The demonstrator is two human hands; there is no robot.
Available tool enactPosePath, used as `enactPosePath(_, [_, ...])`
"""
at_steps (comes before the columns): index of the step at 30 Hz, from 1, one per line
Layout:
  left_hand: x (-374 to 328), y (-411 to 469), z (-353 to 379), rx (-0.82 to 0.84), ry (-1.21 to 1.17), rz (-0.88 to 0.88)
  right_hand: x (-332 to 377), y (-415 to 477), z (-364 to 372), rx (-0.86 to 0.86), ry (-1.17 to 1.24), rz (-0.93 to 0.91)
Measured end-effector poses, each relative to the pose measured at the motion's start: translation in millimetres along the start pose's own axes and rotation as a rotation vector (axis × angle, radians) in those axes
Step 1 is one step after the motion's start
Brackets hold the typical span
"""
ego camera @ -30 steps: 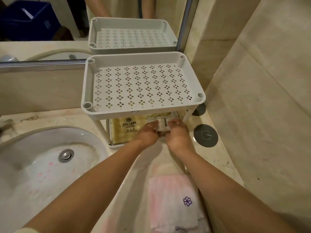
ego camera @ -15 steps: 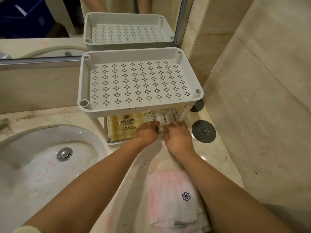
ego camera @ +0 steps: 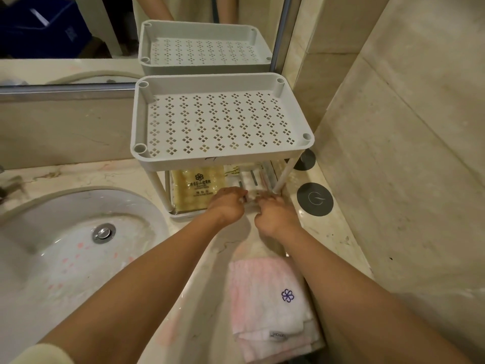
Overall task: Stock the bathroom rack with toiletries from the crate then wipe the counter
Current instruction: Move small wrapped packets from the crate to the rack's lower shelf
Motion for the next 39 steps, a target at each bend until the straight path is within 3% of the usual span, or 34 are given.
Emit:
enactPosePath(2, [0,-5,0,0.003,-0.03,0.011,2,-1,-3,0.03,-0.012,-0.013])
enactPosePath(8, [10,-17,-1,-0.03,-0.197,-0.009,10,-9,-4,-0.131,0.183,-0.015])
enactPosePath(16, [42,-60,-3,-0.243,-0.52,-0.005,42,-25,13,-0.27,0.591,-0.042])
enactPosePath(29, [139,-174,-10,-0.515,-0.754,-0.257,143,-61,59,-0.114,0.689,-0.24])
enactPosePath(39, [225,-326,-11,-0.753,-0.872,-0.447,268,-135,105,0.054,0.586,-0.515])
Point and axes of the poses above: each hand's wrist, its own y-axis towards the middle knuckle, its own z-axis out of the palm, x = y × z, the point moved 1 cm from there along y, towards the middle knuckle, and after that the axes turned 3 degrees about -z, right-handed, at the moved point
